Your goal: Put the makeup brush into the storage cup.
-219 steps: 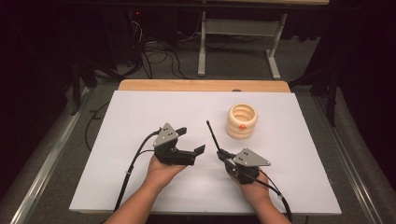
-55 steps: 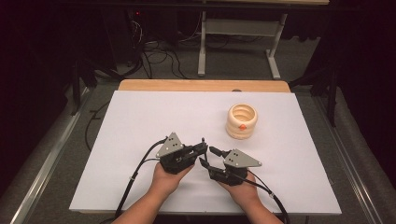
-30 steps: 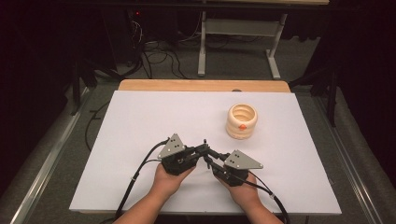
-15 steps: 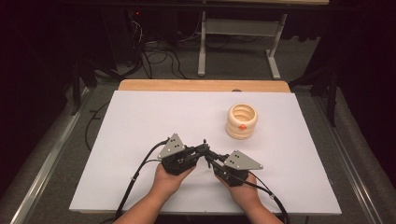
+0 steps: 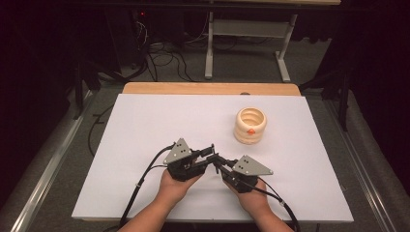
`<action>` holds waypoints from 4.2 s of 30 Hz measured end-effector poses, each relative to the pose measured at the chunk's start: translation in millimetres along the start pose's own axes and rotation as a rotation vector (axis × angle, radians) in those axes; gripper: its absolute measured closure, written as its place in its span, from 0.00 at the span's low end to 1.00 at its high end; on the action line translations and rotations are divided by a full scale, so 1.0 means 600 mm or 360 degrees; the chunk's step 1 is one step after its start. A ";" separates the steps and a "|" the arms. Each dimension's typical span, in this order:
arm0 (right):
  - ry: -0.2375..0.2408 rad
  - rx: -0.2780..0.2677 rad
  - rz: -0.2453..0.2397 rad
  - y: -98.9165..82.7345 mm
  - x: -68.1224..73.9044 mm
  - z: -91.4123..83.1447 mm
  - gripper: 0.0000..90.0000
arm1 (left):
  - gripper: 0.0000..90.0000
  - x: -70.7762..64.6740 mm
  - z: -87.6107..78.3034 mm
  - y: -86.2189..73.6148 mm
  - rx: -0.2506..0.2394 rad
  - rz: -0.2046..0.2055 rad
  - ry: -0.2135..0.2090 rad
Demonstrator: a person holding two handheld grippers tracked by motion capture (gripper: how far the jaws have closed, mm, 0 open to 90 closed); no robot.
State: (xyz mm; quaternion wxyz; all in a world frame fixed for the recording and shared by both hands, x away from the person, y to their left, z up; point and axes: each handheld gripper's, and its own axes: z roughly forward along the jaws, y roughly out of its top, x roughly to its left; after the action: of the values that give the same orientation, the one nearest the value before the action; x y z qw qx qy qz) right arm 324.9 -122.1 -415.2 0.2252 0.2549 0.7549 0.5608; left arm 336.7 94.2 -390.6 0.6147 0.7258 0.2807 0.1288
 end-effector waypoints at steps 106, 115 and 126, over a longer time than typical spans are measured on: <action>-0.0321 -0.0054 0.0047 -0.001 -0.103 -0.083 0.95 | 0.00 0.117 -0.166 -0.036 0.0151 -0.0036 0.0599; -0.0380 -0.0074 0.0068 0.002 -0.119 -0.093 0.95 | 0.00 0.111 -0.162 -0.045 0.0186 -0.0010 0.0588; -0.0456 -0.0117 0.0118 0.012 -0.148 -0.100 0.95 | 0.00 0.110 -0.159 -0.052 0.0190 0.0017 0.0572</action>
State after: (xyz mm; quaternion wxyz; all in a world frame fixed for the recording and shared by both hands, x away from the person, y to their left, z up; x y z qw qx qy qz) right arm 356.7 -220.7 -387.4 0.3188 0.3516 0.6841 0.5539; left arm 331.7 212.8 -410.8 0.5098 0.7277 0.3893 0.2428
